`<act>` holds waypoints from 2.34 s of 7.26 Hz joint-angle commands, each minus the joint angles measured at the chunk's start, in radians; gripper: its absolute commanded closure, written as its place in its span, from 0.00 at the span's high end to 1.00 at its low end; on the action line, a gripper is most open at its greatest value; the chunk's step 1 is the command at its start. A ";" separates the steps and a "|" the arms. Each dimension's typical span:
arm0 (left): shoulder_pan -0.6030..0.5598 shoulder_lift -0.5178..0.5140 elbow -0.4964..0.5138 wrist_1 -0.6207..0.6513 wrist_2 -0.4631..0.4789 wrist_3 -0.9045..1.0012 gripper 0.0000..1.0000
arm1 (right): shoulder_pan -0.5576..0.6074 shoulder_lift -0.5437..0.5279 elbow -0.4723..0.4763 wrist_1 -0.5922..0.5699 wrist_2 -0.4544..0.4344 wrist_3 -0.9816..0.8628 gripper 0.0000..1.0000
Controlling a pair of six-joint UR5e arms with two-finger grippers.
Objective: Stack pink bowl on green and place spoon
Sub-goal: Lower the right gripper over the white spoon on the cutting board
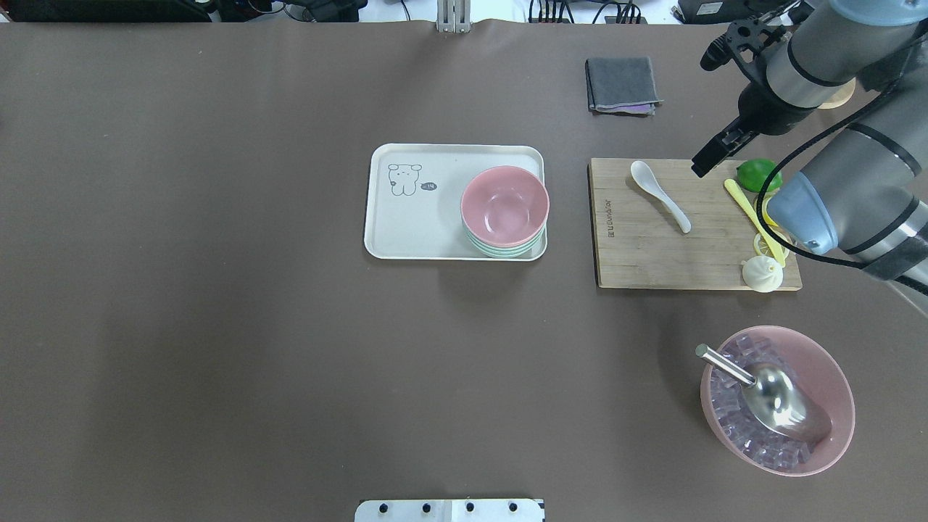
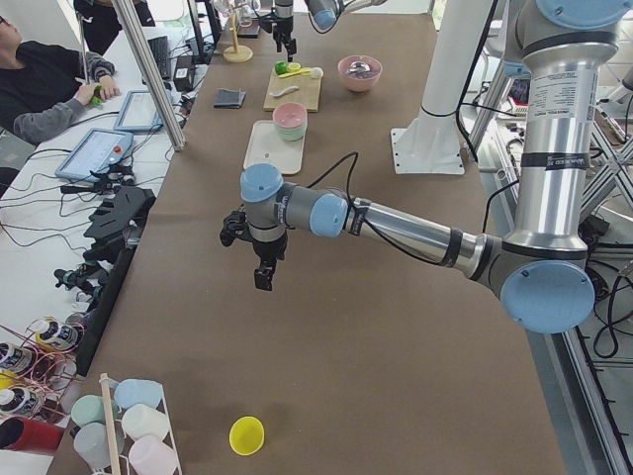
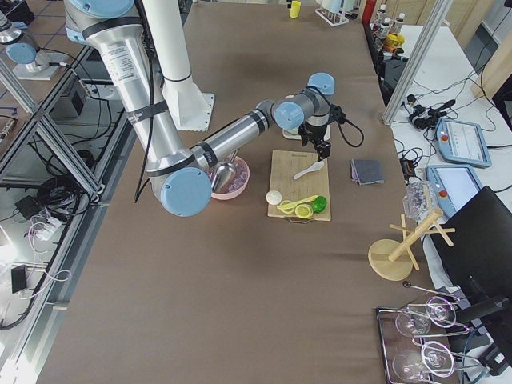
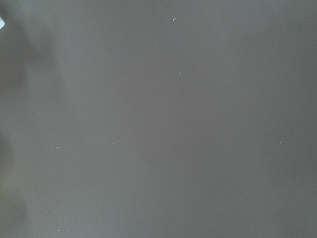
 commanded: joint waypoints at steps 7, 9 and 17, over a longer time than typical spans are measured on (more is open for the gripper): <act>0.002 -0.001 0.008 0.000 -0.001 -0.003 0.99 | -0.028 0.030 -0.044 0.019 -0.022 0.001 0.99; 0.002 -0.001 0.011 0.000 -0.001 -0.003 0.99 | -0.028 0.030 -0.044 0.019 -0.022 0.001 0.99; 0.003 -0.003 0.019 0.000 -0.001 -0.009 0.98 | -0.040 0.061 -0.079 0.019 -0.024 0.001 0.99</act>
